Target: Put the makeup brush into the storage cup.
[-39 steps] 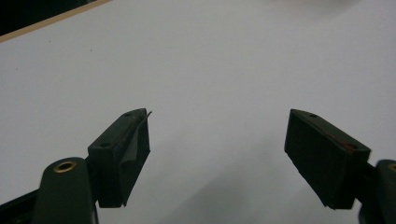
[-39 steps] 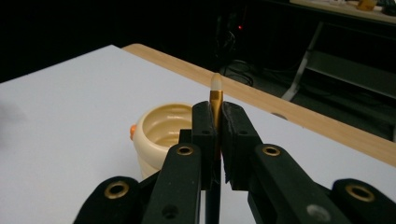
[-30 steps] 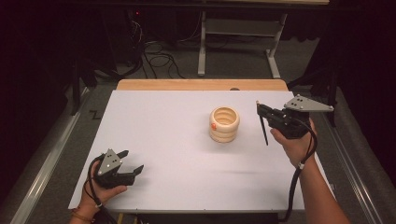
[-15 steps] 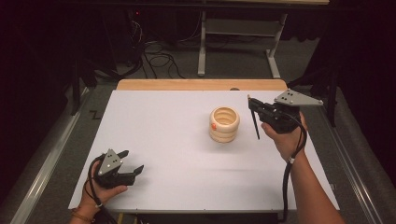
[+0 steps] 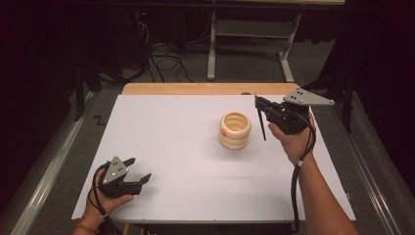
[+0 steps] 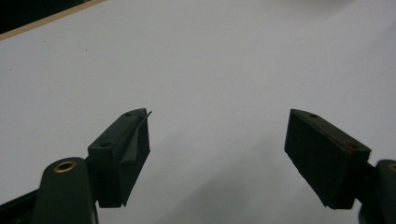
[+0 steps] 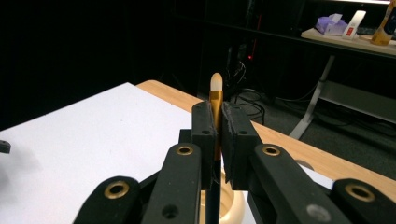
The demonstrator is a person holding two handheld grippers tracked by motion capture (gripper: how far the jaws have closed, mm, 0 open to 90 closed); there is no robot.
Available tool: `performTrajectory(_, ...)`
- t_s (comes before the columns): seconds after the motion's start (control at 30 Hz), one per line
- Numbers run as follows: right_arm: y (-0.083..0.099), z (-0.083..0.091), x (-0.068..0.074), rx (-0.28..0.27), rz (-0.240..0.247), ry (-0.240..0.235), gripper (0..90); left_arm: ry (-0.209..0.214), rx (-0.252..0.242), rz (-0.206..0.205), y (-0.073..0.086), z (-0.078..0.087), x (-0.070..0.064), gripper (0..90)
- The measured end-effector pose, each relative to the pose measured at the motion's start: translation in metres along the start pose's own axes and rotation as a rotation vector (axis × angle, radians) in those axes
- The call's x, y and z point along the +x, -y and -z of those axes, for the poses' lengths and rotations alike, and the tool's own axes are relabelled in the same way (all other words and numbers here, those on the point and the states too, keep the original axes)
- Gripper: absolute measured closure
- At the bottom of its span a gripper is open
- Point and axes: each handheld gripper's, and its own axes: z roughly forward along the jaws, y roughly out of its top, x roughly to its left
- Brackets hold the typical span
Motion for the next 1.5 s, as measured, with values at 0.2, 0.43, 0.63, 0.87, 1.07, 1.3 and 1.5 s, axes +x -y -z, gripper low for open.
performTrajectory(0.2, -0.007, -0.005, 0.002, -0.016, -0.004, -0.011, 85.8, 0.001, 0.001, -0.001, 0.000, 0.000, 0.000, 23.1)
performTrajectory(0.43, -0.012, -0.010, 0.005, -0.040, -0.003, -0.016, 85.7, 0.003, 0.001, -0.002, 0.000, 0.001, 0.000, 23.1)
performTrajectory(0.63, -0.014, -0.011, 0.007, -0.055, -0.007, -0.020, 85.7, 0.002, 0.001, -0.002, 0.000, 0.001, 0.000, 23.1)
performTrajectory(0.87, -0.014, -0.012, 0.009, -0.076, -0.014, -0.026, 85.8, 0.004, 0.001, -0.003, 0.000, 0.001, 0.000, 23.1)
performTrajectory(1.07, -0.015, -0.014, 0.009, -0.086, -0.005, -0.023, 85.8, 0.005, 0.002, -0.002, 0.000, 0.001, 0.001, 23.1)
performTrajectory(1.3, -0.018, -0.019, 0.008, -0.097, -0.008, -0.036, 85.7, 0.005, 0.004, -0.003, 0.000, 0.000, 0.000, 23.1)
performTrajectory(1.5, -0.020, -0.028, 0.009, -0.116, -0.007, -0.051, 85.8, 0.005, 0.002, 0.001, 0.000, 0.001, 0.000, 22.9)
